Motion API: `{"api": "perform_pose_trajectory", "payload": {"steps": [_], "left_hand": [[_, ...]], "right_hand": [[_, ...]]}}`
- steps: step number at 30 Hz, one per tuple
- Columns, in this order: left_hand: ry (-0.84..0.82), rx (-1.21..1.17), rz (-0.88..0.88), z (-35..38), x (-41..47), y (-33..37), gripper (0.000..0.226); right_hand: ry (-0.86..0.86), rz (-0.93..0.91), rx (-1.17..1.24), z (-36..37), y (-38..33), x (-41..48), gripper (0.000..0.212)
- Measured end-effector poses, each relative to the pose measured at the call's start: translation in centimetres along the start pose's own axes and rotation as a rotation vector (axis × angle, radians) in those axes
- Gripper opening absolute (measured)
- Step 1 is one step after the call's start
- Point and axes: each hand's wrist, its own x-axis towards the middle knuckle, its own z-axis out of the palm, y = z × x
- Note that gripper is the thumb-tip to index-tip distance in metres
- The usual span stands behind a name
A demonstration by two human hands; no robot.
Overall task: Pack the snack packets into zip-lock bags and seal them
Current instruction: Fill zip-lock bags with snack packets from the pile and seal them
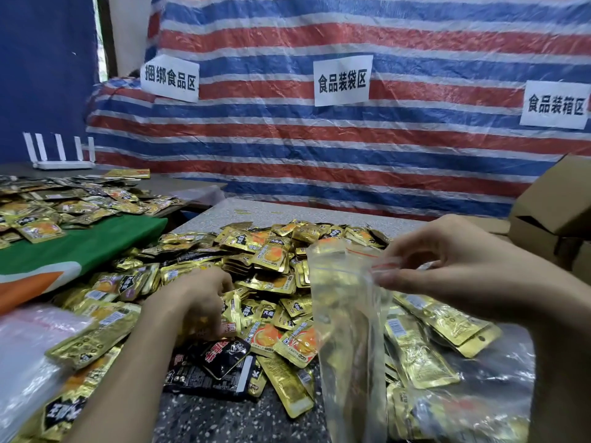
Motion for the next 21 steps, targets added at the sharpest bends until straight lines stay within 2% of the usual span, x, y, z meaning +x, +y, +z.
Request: {"api": "perform_pose_trajectory", "payload": {"steps": [3,6,9,11,17,21], "left_hand": [[0.022,0.013,0.079,-0.8,-0.7,0.5,0.069],[0.082,-0.075,0.118,-1.8,-1.9,1.1,0.057],[0.188,-0.057,0.136,-3.3,-3.7,1.7,0.049],[0.292,-0.234,0.208,-4.7,-5.4,2.5,0.042],[0.681,-1.148,0.444,-7.0,-11.3,6.3,0.046],[0.865,-1.404,0.525,-7.5,-12.9,7.6,0.032]], "right_hand": [[-0.001,0.001,-0.005,0.0,-0.1,-0.1,0.013],[0.001,0.007,-0.005,0.0,-0.2,-0.2,0.013],[0.003,0.007,-0.003,0.0,-0.2,-0.3,0.012],[-0.003,0.004,-0.001,-0.1,-0.4,-0.3,0.011],[-0.006,-0.025,0.03,0.0,-1.0,-0.5,0.006],[-0.01,-0.06,0.055,0.3,-1.7,-0.4,0.003]]}}
